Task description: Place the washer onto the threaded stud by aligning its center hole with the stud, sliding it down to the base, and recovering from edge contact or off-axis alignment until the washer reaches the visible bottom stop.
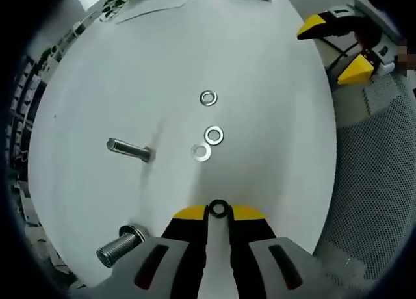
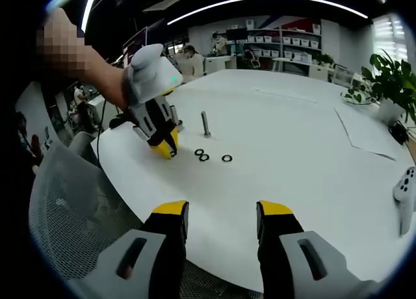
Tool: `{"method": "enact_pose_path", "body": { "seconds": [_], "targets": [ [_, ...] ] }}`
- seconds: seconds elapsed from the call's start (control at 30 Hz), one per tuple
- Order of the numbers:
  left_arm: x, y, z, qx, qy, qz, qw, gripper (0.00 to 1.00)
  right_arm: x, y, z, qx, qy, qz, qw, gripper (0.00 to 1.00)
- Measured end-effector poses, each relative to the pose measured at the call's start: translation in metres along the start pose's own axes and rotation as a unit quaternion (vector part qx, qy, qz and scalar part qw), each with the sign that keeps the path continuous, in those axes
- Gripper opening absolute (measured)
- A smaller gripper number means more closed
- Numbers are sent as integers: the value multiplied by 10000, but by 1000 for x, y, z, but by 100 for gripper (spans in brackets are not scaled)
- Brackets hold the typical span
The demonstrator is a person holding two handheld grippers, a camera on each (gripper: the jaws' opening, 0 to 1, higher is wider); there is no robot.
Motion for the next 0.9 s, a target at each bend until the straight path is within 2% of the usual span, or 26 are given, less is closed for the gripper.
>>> {"method": "enact_pose_path", "body": {
  "seconds": [0.07, 0.1, 0.13, 0.33, 0.53, 0.77, 0.9],
  "targets": [
    [0, -1, -1, 15, -147, 8, 9999, 9, 0, 0, 0, 0, 3, 8, 10000, 44],
    [0, -1, -1, 74, -463, -8, 9989, 9, 0, 0, 0, 0, 2, 8, 10000, 44],
    [0, -1, -3, 108, -553, -14, 9984, 9, 0, 0, 0, 0, -6, 9, 10000, 44],
    [-1, 0, -5, 91, -354, -52, 9993, 8, 0, 0, 0, 3, 7, 18, 10000, 44],
    [-1, -4, -10, -8, -339, -20, 9994, 8, 0, 0, 0, 0, 6, 22, 10000, 44],
    [-14, -23, -28, -318, -371, 311, 9983, 8, 0, 0, 0, -3, -11, 18, 10000, 44],
    [-19, -28, -35, -408, -318, 387, 9979, 8, 0, 0, 0, 4, -16, 5, 10000, 44]
  ]
}}
Point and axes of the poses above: the point that each gripper's makers call its tool centre point, and the gripper's own axes: y roughly forward along the fingers, z roughly to its right, x roughly out of its underside, the point moved 8 cm from there along -y, roughly backward along the fingers, and after that the axes turned 9 degrees about y, right-handed, at the moved point
